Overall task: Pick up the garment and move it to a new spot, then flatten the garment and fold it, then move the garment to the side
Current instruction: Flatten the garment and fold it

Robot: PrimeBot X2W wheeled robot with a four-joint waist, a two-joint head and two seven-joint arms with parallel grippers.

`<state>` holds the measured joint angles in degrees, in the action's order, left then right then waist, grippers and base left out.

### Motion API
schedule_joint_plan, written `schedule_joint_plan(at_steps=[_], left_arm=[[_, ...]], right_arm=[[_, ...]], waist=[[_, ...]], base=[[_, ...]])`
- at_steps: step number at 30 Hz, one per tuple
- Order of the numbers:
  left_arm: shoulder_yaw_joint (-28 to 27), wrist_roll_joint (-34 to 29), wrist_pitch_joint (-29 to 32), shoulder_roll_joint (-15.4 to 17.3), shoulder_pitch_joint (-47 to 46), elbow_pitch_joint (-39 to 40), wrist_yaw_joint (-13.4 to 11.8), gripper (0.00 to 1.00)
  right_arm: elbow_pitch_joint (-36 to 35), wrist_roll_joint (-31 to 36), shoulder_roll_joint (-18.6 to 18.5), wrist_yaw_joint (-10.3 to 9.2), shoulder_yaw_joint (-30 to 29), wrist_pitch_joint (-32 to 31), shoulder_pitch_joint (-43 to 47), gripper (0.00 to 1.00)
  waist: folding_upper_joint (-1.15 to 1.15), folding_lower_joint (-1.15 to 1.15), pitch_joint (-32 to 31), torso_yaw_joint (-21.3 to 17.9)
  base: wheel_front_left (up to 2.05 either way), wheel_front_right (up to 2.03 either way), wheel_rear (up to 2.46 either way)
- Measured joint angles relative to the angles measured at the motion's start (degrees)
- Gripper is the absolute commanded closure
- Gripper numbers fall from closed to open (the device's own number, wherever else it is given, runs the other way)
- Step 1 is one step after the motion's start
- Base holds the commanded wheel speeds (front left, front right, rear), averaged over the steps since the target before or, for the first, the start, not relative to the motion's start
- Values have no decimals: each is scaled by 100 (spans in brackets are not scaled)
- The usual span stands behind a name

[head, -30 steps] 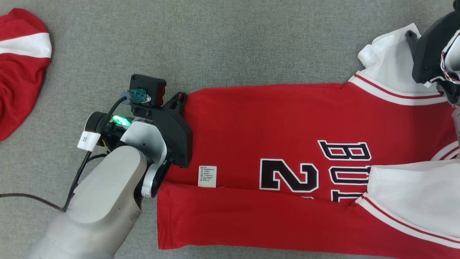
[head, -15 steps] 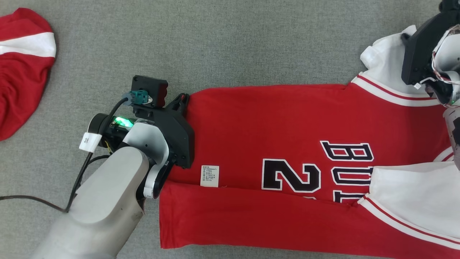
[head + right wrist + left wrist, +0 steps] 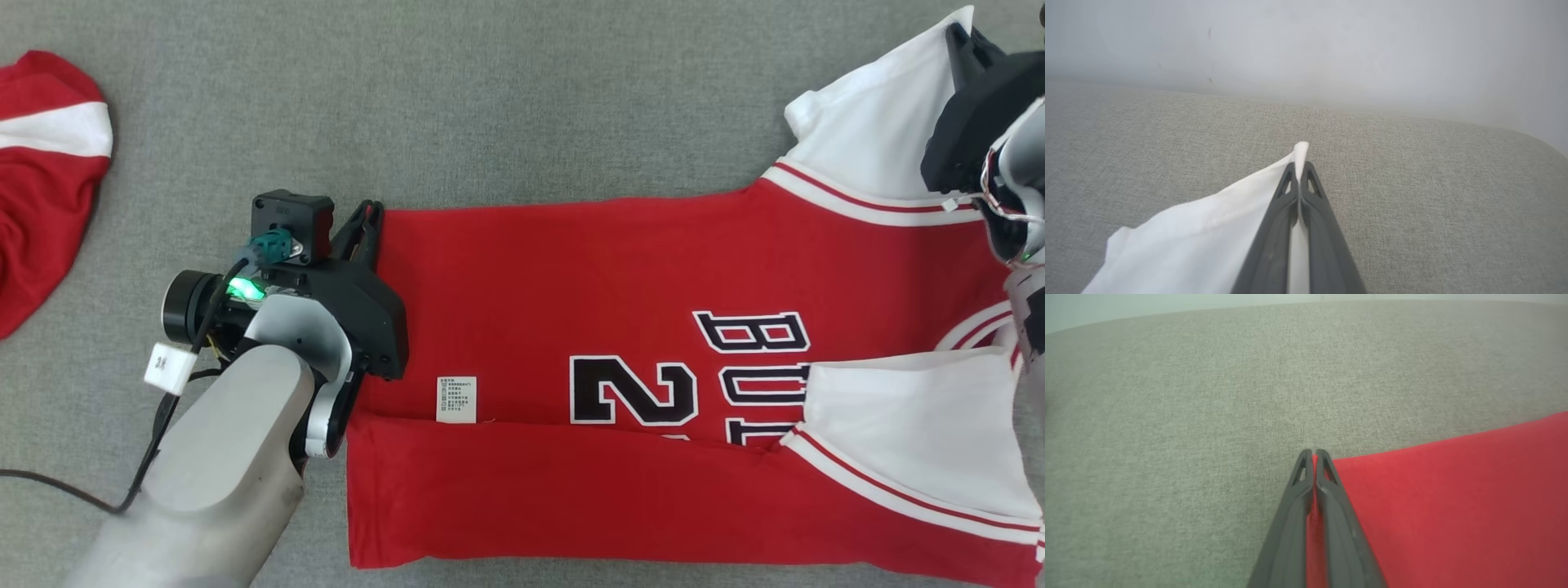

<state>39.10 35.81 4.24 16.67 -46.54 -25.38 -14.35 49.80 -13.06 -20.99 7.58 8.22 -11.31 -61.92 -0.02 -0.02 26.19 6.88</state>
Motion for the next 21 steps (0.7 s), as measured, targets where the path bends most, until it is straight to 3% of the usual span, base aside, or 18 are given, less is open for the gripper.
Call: schedule_joint_plan(at_steps=[7,13,21], left_arm=[[-67,0,-635,-10,140,-64,115,100],[-152,148,-1095,-58,626,0,127,100],[-159,285,-1437,24,1418,132,93,100]], right_arm=[[-124,-444,121,-1,-123,691,562,100],[-725,-998,98,-1,81,992,1416,100],[-1864,-1667,-58,-1,168,614,2859,100]], waist=[[0,0,-317,-90],[0,1,-671,-148],[1,2,-1143,-229]], base=[[0,0,0],[0,0,0],[0,0,0]])
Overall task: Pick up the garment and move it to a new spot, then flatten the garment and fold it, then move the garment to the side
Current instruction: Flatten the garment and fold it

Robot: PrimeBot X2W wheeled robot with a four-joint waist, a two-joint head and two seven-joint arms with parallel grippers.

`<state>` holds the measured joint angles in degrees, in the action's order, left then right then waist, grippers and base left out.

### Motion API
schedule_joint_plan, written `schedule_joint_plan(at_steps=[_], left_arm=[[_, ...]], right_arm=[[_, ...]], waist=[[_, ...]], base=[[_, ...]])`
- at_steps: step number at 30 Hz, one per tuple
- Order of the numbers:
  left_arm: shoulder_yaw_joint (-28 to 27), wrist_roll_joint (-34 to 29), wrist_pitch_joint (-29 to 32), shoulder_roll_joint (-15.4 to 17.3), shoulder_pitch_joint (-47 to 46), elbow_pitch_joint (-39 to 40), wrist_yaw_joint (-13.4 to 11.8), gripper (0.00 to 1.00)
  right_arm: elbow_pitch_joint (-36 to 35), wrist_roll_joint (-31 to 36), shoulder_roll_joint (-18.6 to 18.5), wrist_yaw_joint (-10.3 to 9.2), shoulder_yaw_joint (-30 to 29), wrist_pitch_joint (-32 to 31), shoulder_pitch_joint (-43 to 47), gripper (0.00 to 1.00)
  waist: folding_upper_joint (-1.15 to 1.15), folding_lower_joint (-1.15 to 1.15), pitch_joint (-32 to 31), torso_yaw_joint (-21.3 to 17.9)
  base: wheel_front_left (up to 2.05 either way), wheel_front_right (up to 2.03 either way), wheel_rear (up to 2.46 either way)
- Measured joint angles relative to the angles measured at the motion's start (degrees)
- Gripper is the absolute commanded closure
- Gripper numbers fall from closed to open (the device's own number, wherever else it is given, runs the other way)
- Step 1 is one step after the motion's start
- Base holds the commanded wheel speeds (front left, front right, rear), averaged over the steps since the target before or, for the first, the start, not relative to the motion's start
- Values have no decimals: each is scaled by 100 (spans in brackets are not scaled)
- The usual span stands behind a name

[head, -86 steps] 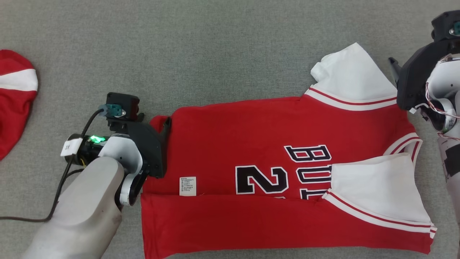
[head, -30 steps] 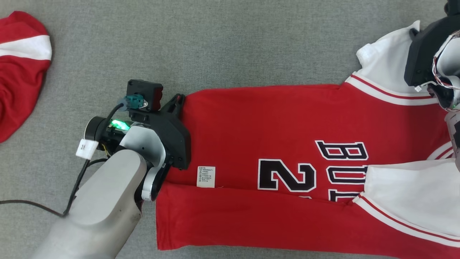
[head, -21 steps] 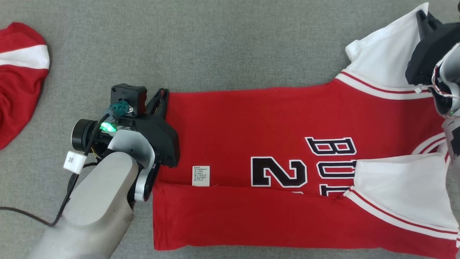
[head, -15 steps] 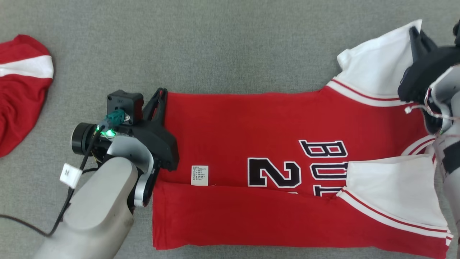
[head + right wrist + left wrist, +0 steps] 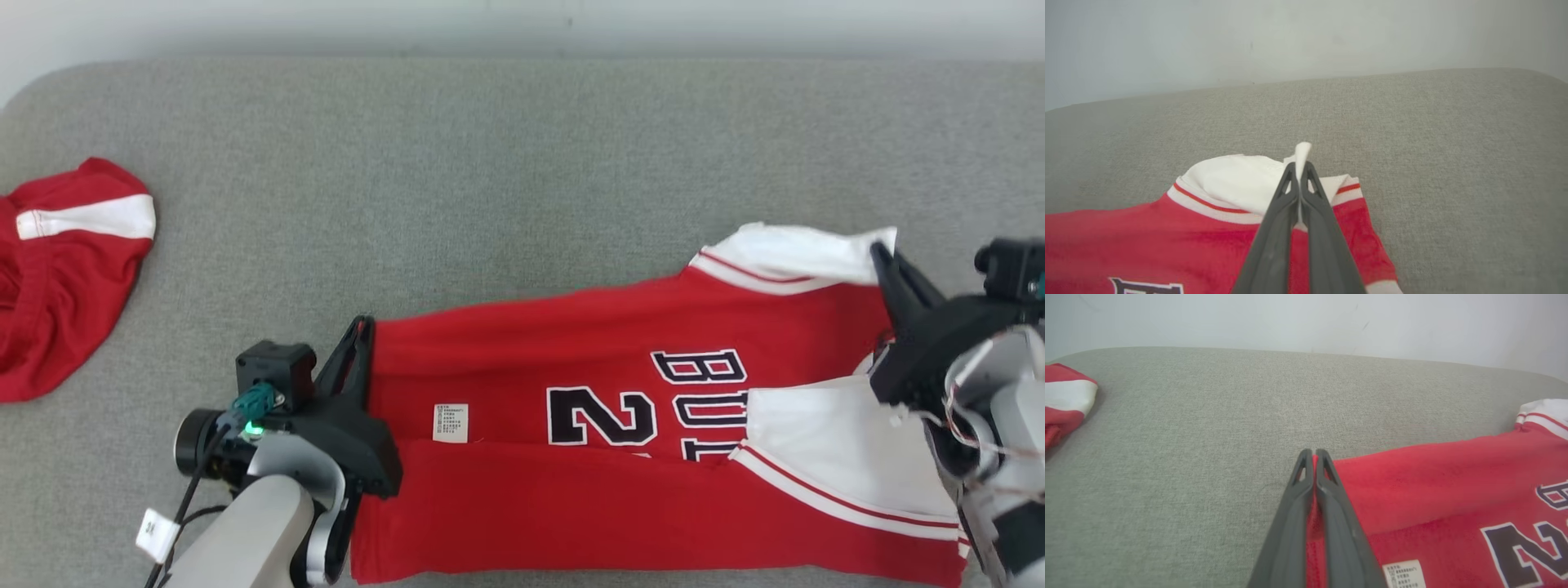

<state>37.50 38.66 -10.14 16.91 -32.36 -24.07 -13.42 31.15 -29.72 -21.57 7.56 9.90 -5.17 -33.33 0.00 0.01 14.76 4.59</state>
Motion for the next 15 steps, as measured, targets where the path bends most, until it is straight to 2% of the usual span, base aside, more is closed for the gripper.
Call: schedule_joint_plan(at_steps=[7,15], left_arm=[[7,53,-45,114,353,4,-44,100],[48,136,-82,75,673,-16,-74,100]], right_arm=[[-1215,-308,-196,0,-142,-788,1118,100],[-2538,-448,-274,0,-493,-1806,2260,100]], waist=[[0,0,-269,-141],[0,0,-465,-271]], base=[[0,0,0],[0,0,0]])
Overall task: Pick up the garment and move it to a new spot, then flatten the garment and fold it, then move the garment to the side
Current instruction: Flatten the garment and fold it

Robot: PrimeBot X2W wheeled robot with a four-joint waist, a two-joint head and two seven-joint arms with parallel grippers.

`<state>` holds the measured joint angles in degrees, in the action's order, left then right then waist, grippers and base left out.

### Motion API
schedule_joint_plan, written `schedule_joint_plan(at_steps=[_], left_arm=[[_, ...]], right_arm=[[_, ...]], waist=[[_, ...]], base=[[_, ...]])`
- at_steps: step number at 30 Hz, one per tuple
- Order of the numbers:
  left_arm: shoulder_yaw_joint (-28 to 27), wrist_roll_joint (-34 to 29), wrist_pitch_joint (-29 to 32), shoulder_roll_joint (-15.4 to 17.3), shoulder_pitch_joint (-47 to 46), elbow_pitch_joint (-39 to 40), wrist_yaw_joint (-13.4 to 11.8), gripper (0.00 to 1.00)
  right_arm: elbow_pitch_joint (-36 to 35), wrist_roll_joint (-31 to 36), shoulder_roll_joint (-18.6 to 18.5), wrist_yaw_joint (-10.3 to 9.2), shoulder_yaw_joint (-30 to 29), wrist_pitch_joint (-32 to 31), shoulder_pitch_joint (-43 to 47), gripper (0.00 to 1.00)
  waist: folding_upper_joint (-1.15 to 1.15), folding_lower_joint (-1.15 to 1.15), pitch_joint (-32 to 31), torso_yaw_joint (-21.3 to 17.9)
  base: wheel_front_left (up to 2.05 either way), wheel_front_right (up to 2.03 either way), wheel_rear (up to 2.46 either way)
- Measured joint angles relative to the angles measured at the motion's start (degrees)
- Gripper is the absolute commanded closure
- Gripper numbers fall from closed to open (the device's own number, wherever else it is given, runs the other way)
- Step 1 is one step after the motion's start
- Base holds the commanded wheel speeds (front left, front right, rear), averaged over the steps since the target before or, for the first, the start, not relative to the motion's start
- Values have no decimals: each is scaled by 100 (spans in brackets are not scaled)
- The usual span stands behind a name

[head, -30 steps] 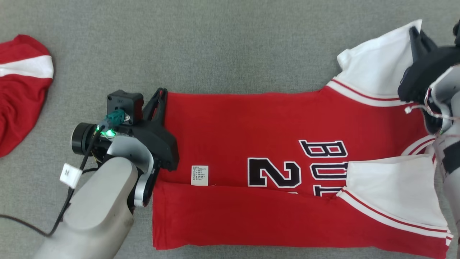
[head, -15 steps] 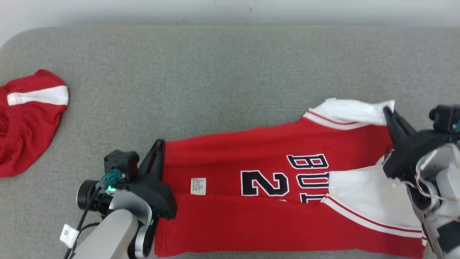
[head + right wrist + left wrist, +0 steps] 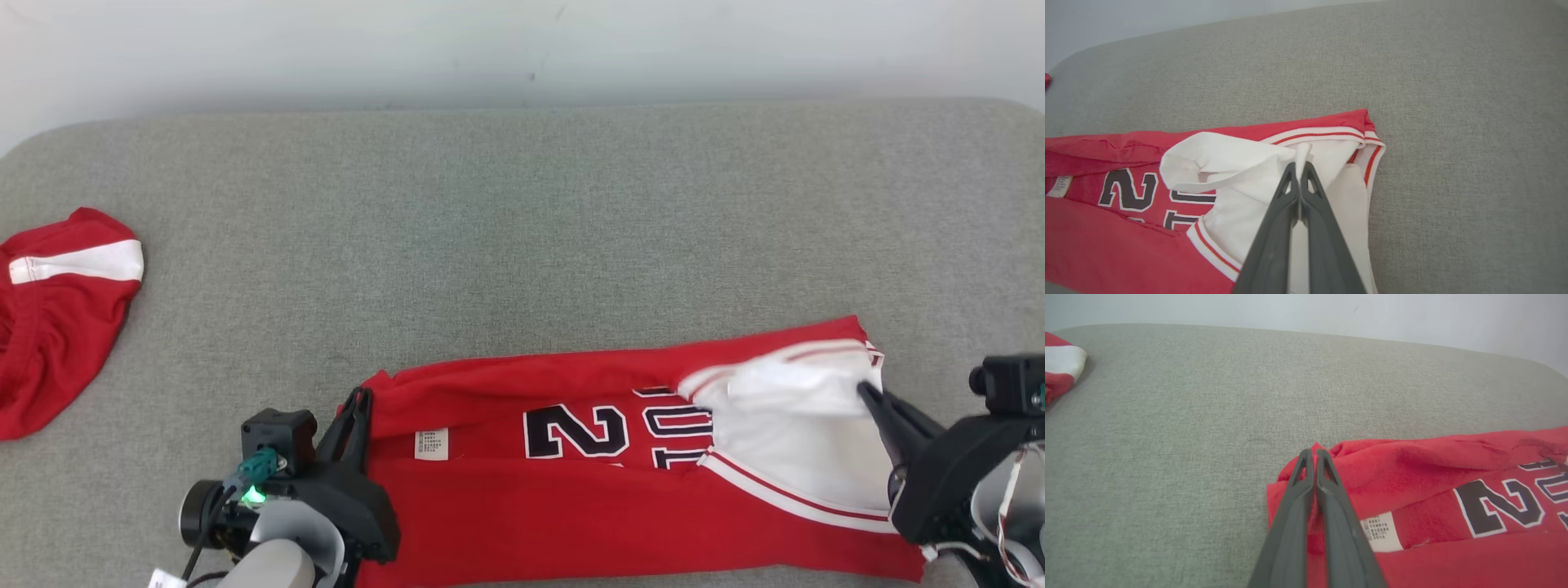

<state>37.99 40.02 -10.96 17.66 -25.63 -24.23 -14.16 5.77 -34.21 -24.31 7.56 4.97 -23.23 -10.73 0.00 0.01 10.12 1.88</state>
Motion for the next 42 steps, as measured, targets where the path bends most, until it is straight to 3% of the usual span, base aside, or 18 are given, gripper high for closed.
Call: schedule_joint_plan(at_steps=[5,17,18,19,20,26,31,36,42], left_arm=[[3,101,-45,7,204,-5,-22,100],[-1,200,-127,22,451,-168,13,98],[-12,212,-152,20,478,-177,13,71],[-23,229,-171,16,498,-182,13,16],[-36,237,-183,5,508,-189,19,0],[-282,240,-359,-70,637,-119,53,0],[-1006,-56,-393,-149,942,458,77,0],[-2054,-920,-402,-443,1716,1369,360,0],[-2913,-1683,-410,-820,2452,1844,762,0]], right_arm=[[-572,140,53,0,-235,-571,510,100],[-1259,344,614,0,-808,-1594,1280,100],[-1291,387,665,0,-839,-1613,1291,82],[-1313,416,705,0,-853,-1660,1313,56],[-1321,456,767,0,-867,-1714,1343,0],[-1337,602,959,0,-935,-1770,1422,0],[-1373,617,1067,0,-1131,-1625,1411,0],[-1204,731,1376,0,-1479,-1380,1273,0],[-644,1036,1569,-1,-1792,-1016,1098,0]], waist=[[0,0,-98,-55],[0,0,-260,-70],[0,0,-268,-74],[0,0,-274,-77],[0,0,-279,-79],[0,-1,-331,-65],[0,-1,-434,-39],[0,-1,-595,8],[0,0,-786,66]], base=[[0,0,0],[0,0,0],[0,0,0],[0,0,0],[0,0,0],[0,0,0],[0,0,0],[0,0,0],[0,0,0]])
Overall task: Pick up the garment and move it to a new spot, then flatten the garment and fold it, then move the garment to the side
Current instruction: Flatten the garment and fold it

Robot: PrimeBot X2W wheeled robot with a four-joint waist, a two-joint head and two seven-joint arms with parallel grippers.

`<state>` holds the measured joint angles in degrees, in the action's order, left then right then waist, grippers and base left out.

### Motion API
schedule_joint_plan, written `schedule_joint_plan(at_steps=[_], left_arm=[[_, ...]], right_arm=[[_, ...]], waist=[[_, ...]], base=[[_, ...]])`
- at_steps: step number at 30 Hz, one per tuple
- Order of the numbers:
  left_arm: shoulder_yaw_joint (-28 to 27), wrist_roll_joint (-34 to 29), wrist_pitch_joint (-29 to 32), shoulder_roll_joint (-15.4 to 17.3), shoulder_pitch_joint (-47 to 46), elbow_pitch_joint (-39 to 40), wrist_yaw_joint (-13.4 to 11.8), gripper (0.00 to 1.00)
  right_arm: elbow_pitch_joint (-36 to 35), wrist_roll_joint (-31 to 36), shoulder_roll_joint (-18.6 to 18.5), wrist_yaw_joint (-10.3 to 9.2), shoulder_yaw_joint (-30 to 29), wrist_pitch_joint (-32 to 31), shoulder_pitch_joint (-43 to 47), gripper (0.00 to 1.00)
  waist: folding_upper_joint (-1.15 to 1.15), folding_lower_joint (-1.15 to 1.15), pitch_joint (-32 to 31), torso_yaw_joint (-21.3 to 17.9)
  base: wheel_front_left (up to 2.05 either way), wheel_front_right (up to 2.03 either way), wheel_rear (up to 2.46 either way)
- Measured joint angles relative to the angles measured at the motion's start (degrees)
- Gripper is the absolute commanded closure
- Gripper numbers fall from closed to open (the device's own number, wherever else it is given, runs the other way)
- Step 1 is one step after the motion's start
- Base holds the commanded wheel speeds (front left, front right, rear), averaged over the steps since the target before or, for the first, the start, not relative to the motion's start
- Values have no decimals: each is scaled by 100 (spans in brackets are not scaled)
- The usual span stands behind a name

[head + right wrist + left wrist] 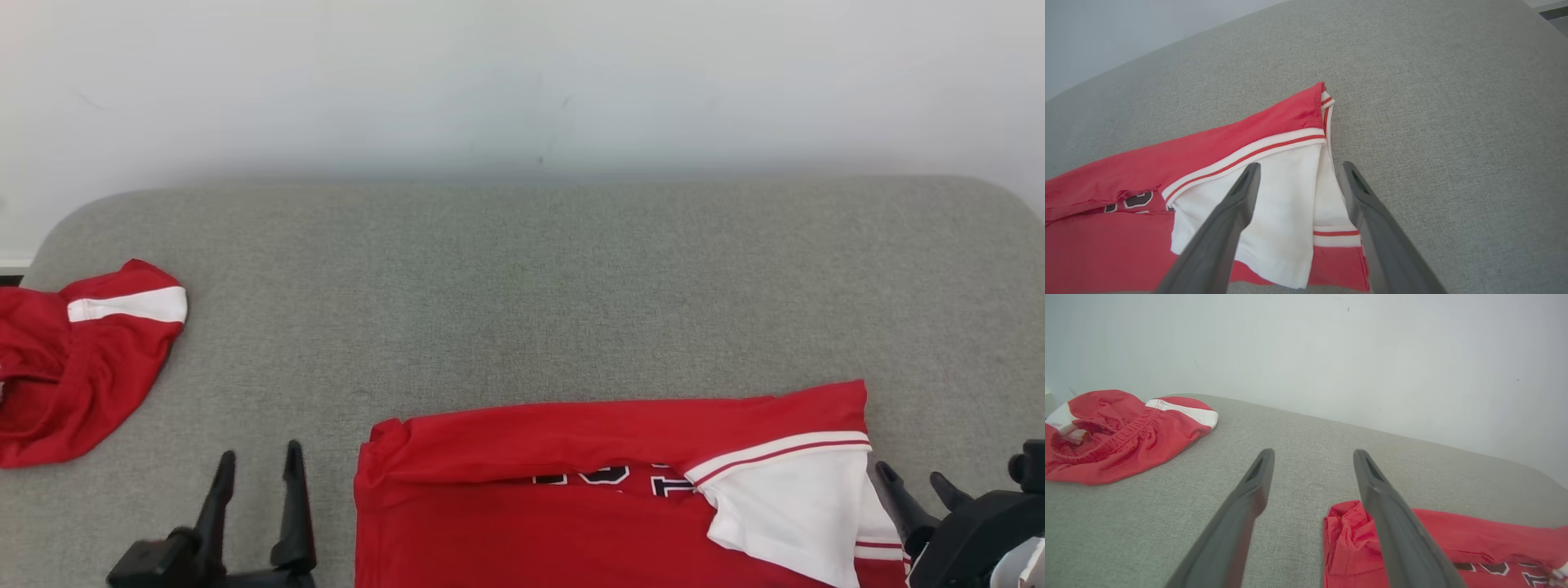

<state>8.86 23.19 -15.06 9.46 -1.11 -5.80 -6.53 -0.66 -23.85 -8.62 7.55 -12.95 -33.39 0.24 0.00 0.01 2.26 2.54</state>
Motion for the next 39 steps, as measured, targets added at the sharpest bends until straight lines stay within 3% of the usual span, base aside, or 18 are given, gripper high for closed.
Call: schedule_joint_plan(at_steps=[5,16,24,38,39], left_arm=[[-635,-460,0,-293,420,233,325,0],[-1369,-969,-1,-560,859,212,738,0],[-1503,-1147,-1,-632,834,215,821,0],[-1340,-1356,-1,-653,711,96,858,0],[-1333,-1384,-1,-654,705,69,867,0]], right_arm=[[564,187,110,0,-191,361,-190,0],[1706,307,-3,0,-216,464,-690,0],[2462,372,-250,0,-35,336,-1103,0],[3417,420,-376,-19,55,93,-1668,0],[3444,405,-386,-26,76,44,-1694,7]], waist=[[0,0,-104,72],[0,-1,-100,160],[0,-1,50,296],[0,0,355,615],[0,0,362,631]], base=[[0,0,0],[0,0,0],[0,0,0],[0,0,0],[0,0,0]])
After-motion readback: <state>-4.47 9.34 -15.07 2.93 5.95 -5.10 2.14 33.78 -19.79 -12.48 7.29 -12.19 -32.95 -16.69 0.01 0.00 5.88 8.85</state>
